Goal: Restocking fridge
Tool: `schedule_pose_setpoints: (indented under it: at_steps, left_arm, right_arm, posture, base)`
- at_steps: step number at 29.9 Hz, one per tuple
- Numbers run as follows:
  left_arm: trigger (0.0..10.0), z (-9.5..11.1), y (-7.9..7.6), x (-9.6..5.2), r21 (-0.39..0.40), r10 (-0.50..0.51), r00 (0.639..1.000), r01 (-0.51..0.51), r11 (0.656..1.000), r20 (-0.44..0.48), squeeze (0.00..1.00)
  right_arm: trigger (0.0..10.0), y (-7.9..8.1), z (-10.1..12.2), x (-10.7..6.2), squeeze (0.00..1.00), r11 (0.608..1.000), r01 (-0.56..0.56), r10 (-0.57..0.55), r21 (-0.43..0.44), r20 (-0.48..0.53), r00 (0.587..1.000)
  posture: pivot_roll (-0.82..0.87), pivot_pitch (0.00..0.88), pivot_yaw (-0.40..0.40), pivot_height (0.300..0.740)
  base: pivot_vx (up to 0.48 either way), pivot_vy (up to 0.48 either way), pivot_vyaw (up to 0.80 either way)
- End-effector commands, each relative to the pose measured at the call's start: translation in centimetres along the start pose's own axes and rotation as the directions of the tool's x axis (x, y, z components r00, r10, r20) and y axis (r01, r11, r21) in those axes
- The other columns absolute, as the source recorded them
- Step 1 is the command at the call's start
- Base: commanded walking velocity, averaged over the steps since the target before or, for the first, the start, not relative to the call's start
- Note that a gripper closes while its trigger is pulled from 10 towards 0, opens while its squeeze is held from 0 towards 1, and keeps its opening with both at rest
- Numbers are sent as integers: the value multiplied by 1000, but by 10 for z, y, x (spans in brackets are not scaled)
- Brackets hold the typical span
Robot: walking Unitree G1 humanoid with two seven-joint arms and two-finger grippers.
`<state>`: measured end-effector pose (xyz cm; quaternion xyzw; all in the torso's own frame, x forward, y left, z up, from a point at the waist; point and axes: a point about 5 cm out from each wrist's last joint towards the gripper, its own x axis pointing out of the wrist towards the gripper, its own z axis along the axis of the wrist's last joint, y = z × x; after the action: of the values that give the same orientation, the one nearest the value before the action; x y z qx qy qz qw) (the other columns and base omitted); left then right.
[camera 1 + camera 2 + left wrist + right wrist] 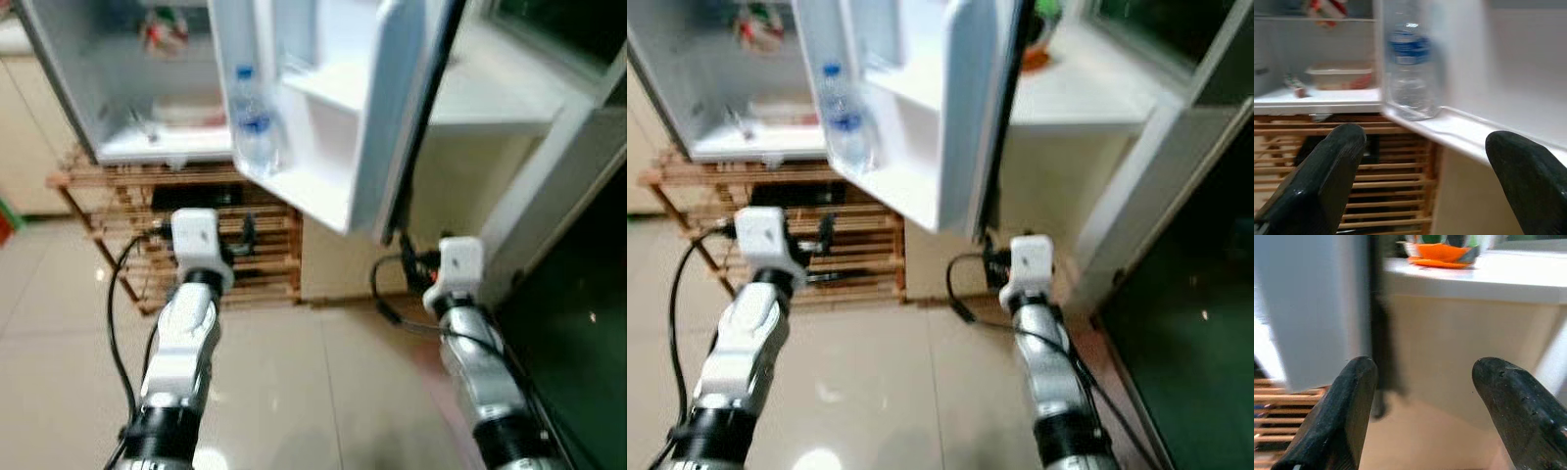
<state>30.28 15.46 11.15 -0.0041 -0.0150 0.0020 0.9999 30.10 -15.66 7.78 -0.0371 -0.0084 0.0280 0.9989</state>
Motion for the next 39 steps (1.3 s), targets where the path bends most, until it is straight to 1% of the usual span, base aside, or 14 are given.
schedule_pose_setpoints:
  at_steps: [1,4,10,16,17,20,24,29,33,34,35,36,37,39]
  left_arm:
    - [10000,2,-5,3,-18,9,1000,-9,1000,0,0]
    - [10000,0,0,3,-42,41,999,-42,998,-18,0]
    - [10000,-1,1,4,-30,50,998,-51,998,-26,0]
    - [10000,0,2,2,-26,44,999,-44,999,-20,0]
    - [10000,-1,8,-2,-4,48,999,-48,999,-23,0]
    - [10000,-4,15,-5,5,55,998,-55,998,-34,0]
    - [10000,-32,36,-22,55,65,987,-58,997,-145,0]
    - [10000,-57,50,-33,95,100,966,-79,992,-240,0]
    - [10000,-64,43,-38,111,58,963,-30,993,-261,0]
    - [10000,-64,43,-38,111,58,963,-30,993,-261,0]
    - [10000,-64,39,-38,114,40,965,-10,993,-260,0]
    - [10000,-64,39,-38,114,40,965,-10,993,-260,0]
    - [10000,-67,33,-36,107,16,964,13,994,-266,0]
    - [10000,-68,31,-36,103,12,963,16,995,-269,0]
  right_arm:
    - [10000,-11,-3,2,0,999,33,-33,-14,-21,999]
    - [10000,-11,-1,5,0,999,32,-33,-16,-18,999]
    - [10000,-13,1,12,0,999,35,-35,-17,-19,999]
    - [10000,-34,9,37,0,987,119,-124,-111,-38,992]
    - [10000,-43,18,48,0,978,143,-151,-150,-42,988]
    - [10000,-50,25,55,0,972,164,-173,-168,-41,984]
    - [10000,-56,38,67,0,962,185,-196,-202,-41,980]
    - [10000,-47,50,78,0,968,172,-181,-181,-35,983]
    - [10000,-26,65,89,0,989,119,-120,-83,-9,993]
    - [10000,-26,65,89,0,989,119,-120,-83,-9,993]
    - [10000,-17,69,92,0,996,79,-79,-44,-11,997]
    - [10000,-17,69,92,0,996,79,-79,-44,-11,997]
    - [10000,3,71,96,0,1000,0,0,23,-33,999]
    - [10000,9,72,97,0,999,-23,25,41,-41,999]
  posture:
    - [-21,0,-3,740]
    - [-17,0,-4,740]
    - [-11,0,-1,740]
    - [18,0,1,740]
    - [48,0,-3,740]
    - [54,0,-3,740]
    - [106,17,0,740]
    - [110,33,3,740]
    - [97,48,4,740]
    - [97,48,4,740]
    - [96,49,3,740]
    - [96,49,3,740]
    - [78,53,3,740]
    - [78,53,3,740]
  base:
    - [480,0,0]
    - [249,0,0]
    - [0,0,0]
    - [0,0,0]
    - [0,0,0]
    - [0,0,0]
    - [0,0,0]
    - [0,0,0]
    - [0,0,0]
    - [0,0,0]
    - [0,0,0]
    - [0,0,0]
    - [0,0,0]
    - [0,0,0]
